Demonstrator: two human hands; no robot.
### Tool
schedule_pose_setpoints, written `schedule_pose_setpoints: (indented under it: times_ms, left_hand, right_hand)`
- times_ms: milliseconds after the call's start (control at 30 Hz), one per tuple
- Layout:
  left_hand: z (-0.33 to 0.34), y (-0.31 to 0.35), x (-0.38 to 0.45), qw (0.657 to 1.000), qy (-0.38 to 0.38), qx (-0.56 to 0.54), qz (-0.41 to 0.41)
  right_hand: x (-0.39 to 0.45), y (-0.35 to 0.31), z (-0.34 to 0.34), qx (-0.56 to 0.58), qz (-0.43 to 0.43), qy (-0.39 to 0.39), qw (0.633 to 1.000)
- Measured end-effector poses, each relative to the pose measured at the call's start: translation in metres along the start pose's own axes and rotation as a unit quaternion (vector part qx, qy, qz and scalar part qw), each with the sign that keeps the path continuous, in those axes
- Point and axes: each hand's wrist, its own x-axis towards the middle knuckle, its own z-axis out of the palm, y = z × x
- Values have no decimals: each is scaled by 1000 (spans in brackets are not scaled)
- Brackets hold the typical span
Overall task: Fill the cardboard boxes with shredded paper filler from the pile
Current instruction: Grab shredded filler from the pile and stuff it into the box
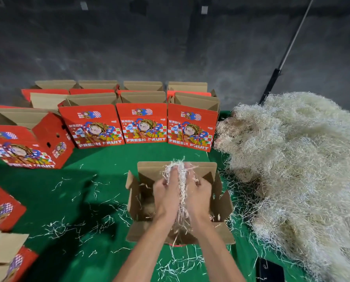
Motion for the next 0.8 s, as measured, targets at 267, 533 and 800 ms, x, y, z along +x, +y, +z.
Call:
schedule_pose_setpoints:
  times_ms: [267,533,800]
  left_hand:
    - [-18,12,19,999,27,-22,27]
    - [-13,6,11,992,-30,61,102]
    - [-53,19,43,993,104,-35,-39]
  right_hand:
    - [12,-6,-24,6,-18,22,1000]
    - [17,1,-22,-61,-48,-14,997]
    - [32,-10,-47,28,103,31,994]
